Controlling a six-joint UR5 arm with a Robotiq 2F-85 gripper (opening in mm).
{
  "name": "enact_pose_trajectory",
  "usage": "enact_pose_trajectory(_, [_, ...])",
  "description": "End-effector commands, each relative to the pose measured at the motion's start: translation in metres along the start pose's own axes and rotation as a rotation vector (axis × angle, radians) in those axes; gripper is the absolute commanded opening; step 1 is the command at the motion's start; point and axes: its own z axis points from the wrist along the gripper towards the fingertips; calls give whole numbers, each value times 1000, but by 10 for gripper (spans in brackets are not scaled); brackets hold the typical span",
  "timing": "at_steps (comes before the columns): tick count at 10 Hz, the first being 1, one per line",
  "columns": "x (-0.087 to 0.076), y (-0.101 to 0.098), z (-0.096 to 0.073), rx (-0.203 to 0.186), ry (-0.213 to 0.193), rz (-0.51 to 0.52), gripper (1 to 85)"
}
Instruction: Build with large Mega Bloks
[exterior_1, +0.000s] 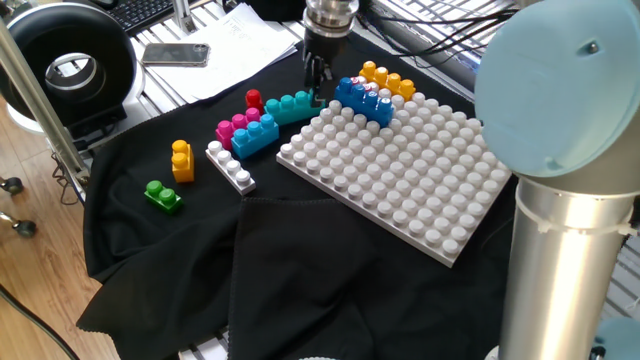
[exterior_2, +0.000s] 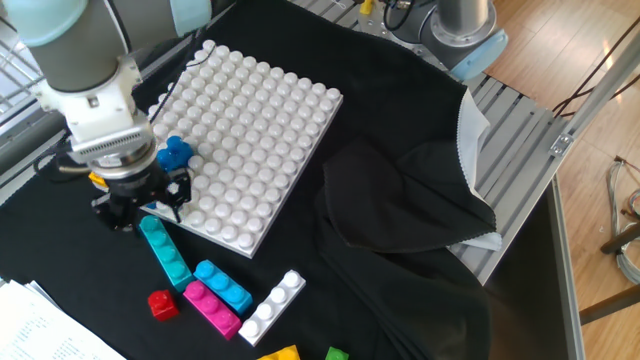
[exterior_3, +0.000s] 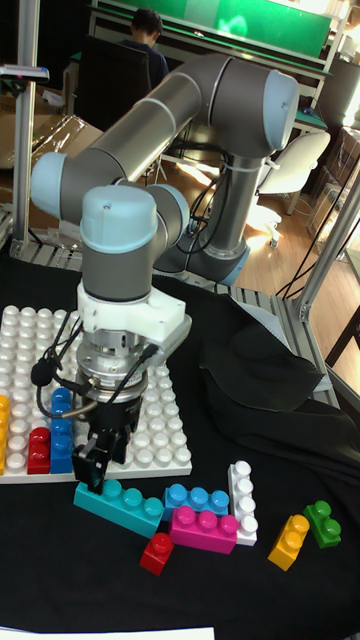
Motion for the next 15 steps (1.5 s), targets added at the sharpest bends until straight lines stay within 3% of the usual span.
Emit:
enact_pose_trajectory(1, [-3, -25, 13, 57, -15, -72, 567])
enact_pose_trajectory(5, [-11, -24, 23, 43, -42, -68, 553])
enact_pose_trajectory(8, [-12, -21, 28, 44, -43, -40, 393])
enact_pose_trajectory(11, [-15, -19, 31, 35, -55, -30, 357])
enact_pose_trajectory(12, [-13, -20, 30, 38, -49, -7, 313])
enact_pose_trajectory(14, [8, -27, 7, 75, 23, 68, 137])
enact_pose_trajectory(15, [11, -24, -2, 53, 25, 111, 87])
